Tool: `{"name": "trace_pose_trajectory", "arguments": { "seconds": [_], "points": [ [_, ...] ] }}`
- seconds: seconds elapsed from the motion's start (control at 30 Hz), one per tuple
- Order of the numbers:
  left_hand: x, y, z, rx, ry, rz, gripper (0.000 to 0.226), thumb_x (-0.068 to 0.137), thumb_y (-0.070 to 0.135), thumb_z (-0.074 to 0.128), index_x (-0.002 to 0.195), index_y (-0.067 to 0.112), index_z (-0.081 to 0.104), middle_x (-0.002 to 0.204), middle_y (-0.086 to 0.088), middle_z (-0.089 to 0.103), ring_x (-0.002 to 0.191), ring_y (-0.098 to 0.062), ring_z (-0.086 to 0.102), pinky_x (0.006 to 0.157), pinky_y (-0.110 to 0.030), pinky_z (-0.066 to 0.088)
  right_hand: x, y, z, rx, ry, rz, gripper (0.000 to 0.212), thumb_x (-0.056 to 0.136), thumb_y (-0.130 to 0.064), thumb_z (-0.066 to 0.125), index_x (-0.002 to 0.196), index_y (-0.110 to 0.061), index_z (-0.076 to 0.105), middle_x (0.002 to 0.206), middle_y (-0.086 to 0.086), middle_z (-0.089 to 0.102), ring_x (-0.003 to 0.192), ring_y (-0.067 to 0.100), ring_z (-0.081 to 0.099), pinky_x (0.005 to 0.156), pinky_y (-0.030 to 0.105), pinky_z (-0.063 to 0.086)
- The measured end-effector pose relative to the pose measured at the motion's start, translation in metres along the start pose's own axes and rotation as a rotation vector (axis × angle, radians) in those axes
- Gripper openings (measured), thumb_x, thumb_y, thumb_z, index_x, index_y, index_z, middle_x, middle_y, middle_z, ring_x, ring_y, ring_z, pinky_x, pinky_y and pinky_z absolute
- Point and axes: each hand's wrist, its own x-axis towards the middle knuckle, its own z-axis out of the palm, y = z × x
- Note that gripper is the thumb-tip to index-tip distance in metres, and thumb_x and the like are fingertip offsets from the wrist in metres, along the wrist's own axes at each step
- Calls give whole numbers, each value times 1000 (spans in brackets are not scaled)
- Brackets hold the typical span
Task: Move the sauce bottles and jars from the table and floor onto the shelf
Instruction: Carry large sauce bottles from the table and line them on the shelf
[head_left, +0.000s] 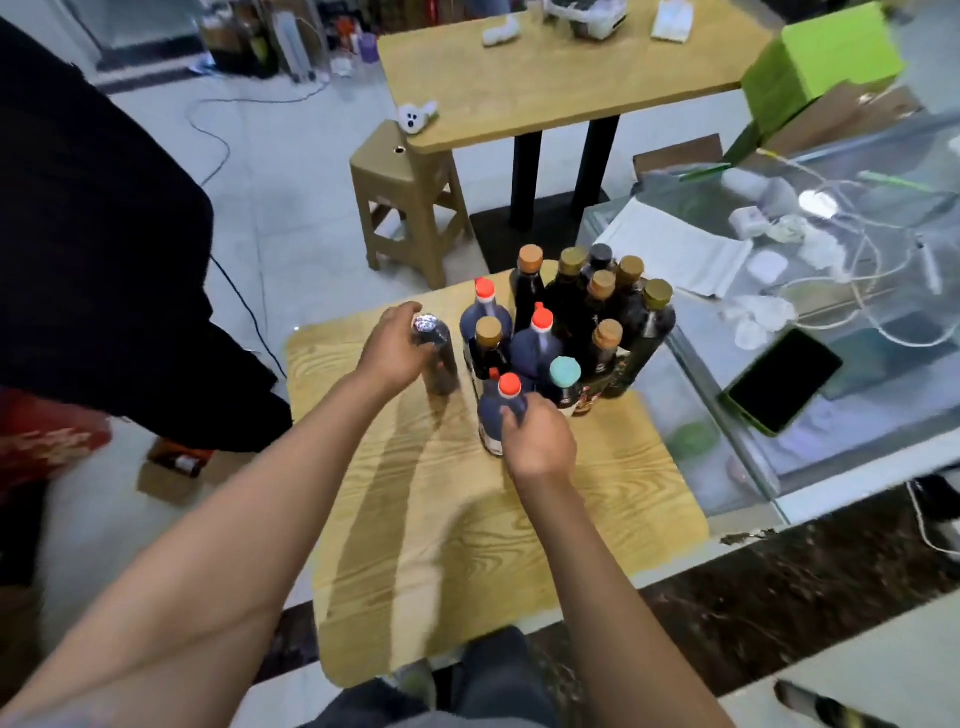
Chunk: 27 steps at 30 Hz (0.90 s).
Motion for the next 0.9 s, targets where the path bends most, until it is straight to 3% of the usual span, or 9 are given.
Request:
{"name": "trace_pose_trajectory", "arguments": {
  "seconds": [0.13, 0.27, 0.4, 0.53, 0.67, 0.83, 0.9],
  "points": [
    [28, -2, 17, -38, -72, -60, 73, 81, 12, 72, 146, 6, 37, 142, -15, 48, 129, -31, 46, 100, -31, 38, 11, 14, 13, 168, -16, 66, 25, 96, -34, 55, 88, -11, 58, 89, 11, 65, 87, 33, 61, 66, 38, 40],
    [41, -9, 28, -62, -61, -88, 70, 84, 11, 70, 146, 9, 37, 138, -14, 52, 125, -30, 50, 96, -30, 39, 13, 24, 14, 141, -56, -16, 25, 99, -29, 54, 81, -15, 45, 89, 8, 55, 80, 26, 52, 63, 34, 31],
    [43, -18, 34, -116, -65, -33, 42, 86, 14, 70, 122, 9, 51, 114, -12, 61, 102, -29, 56, 79, -31, 40, 11, 31, 19, 318, -24, -60, 28, 97, -24, 58, 76, -10, 46, 79, 2, 49, 71, 20, 47, 60, 36, 34],
    [30, -27, 35, -187, -60, 10, 42, 83, 21, 75, 114, 8, 49, 107, -3, 57, 95, -24, 54, 81, -34, 42, 12, 28, 21, 549, -25, 10, 31, 92, -36, 62, 69, -22, 47, 67, -5, 47, 64, 14, 44, 59, 33, 35],
    [7, -41, 37, -157, -41, 54, 40, 77, 25, 80, 95, 7, 48, 90, -7, 63, 82, -28, 56, 72, -38, 44, 9, 25, 23, 563, -42, -19, 38, 96, -31, 59, 67, -21, 37, 65, -5, 41, 61, 13, 38, 59, 33, 31],
    [-30, -52, 35, -197, -47, 129, 40, 75, 30, 82, 83, 10, 48, 68, 1, 49, 62, -12, 39, 55, -24, 31, -4, 23, 20, 567, -43, -19, 41, 97, -26, 60, 66, -18, 35, 62, -3, 39, 59, 13, 36, 58, 34, 28],
    [-46, -54, 36, -245, -88, 169, 38, 73, 33, 83, 81, 13, 53, 68, 1, 50, 62, -12, 40, 56, -26, 33, -16, 24, 16, 599, -29, -3, 43, 98, -24, 60, 64, -18, 34, 60, -3, 35, 57, 12, 34, 56, 33, 27]
  ]
}}
